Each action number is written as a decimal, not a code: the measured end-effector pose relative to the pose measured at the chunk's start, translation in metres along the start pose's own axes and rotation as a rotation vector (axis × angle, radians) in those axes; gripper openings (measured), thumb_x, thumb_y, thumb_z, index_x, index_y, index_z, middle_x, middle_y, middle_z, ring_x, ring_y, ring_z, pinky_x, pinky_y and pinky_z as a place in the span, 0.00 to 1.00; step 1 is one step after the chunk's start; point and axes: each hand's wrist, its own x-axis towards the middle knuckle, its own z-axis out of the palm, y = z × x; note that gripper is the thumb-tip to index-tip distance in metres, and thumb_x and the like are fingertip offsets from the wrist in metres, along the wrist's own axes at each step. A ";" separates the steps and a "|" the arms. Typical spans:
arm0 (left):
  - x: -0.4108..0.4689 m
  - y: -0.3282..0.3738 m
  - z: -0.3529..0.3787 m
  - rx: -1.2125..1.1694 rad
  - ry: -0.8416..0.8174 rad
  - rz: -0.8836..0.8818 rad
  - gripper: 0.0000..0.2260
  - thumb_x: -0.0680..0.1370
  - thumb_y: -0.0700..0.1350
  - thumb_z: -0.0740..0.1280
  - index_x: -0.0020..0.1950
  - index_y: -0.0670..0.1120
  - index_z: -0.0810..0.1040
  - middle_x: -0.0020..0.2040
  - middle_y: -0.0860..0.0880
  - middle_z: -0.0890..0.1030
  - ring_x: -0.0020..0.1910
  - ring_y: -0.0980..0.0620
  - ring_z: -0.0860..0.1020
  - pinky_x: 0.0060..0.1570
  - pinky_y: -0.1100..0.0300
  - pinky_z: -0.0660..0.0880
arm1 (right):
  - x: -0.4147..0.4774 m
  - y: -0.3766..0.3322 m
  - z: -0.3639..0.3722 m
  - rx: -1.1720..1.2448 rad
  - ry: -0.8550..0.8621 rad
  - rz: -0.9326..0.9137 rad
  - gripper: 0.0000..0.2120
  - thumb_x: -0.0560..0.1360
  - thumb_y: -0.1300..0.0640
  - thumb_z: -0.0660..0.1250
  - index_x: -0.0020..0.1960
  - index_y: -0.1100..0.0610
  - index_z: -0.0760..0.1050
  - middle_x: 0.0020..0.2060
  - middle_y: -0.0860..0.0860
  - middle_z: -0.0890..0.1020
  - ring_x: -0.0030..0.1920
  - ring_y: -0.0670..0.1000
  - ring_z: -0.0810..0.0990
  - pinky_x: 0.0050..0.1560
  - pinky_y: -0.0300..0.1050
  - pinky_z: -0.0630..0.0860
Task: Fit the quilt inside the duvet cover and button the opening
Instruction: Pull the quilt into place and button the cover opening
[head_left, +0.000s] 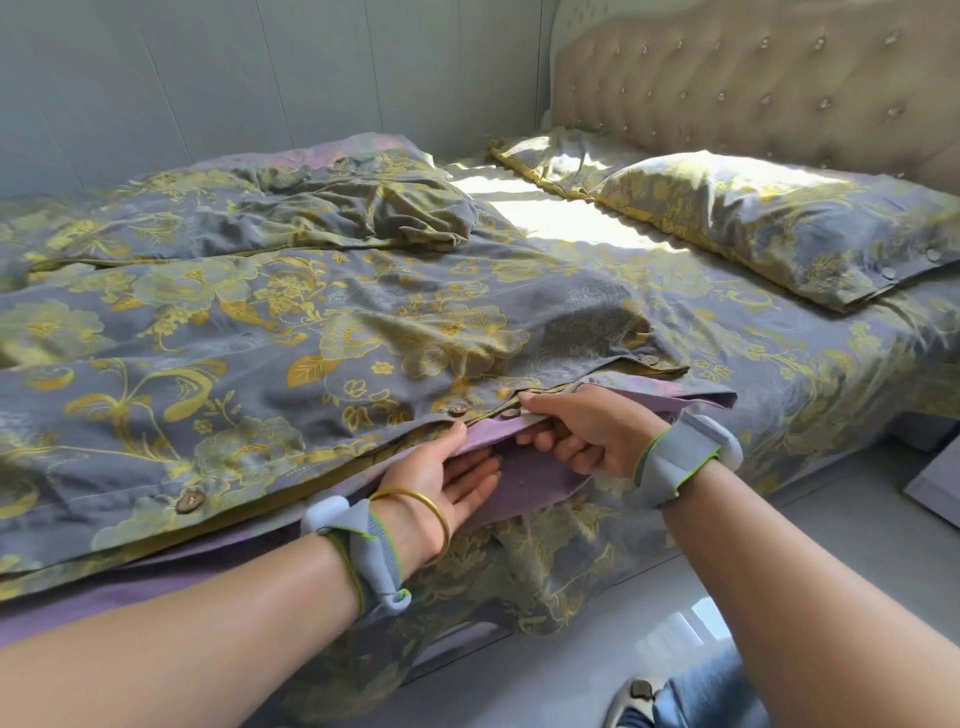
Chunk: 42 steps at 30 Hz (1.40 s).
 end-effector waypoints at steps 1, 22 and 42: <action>-0.001 0.001 -0.004 0.002 0.003 0.019 0.05 0.78 0.44 0.65 0.49 0.43 0.77 0.45 0.40 0.81 0.43 0.47 0.80 0.42 0.56 0.77 | -0.004 -0.002 0.000 -0.064 -0.017 -0.021 0.21 0.78 0.42 0.63 0.38 0.58 0.78 0.25 0.48 0.72 0.19 0.42 0.59 0.18 0.31 0.50; -0.004 0.013 -0.025 0.072 0.099 0.112 0.10 0.78 0.48 0.65 0.44 0.44 0.81 0.36 0.49 0.83 0.40 0.52 0.79 0.45 0.59 0.76 | 0.018 -0.037 0.048 -1.174 -0.125 -0.668 0.23 0.63 0.52 0.80 0.53 0.48 0.73 0.49 0.48 0.77 0.43 0.45 0.75 0.44 0.43 0.73; -0.022 0.023 -0.098 -0.231 0.162 0.128 0.03 0.78 0.40 0.63 0.47 0.41 0.75 0.44 0.41 0.80 0.42 0.46 0.80 0.41 0.56 0.79 | 0.023 -0.052 0.085 -1.173 -0.164 -0.738 0.06 0.68 0.58 0.73 0.40 0.47 0.80 0.32 0.43 0.78 0.31 0.37 0.74 0.35 0.28 0.68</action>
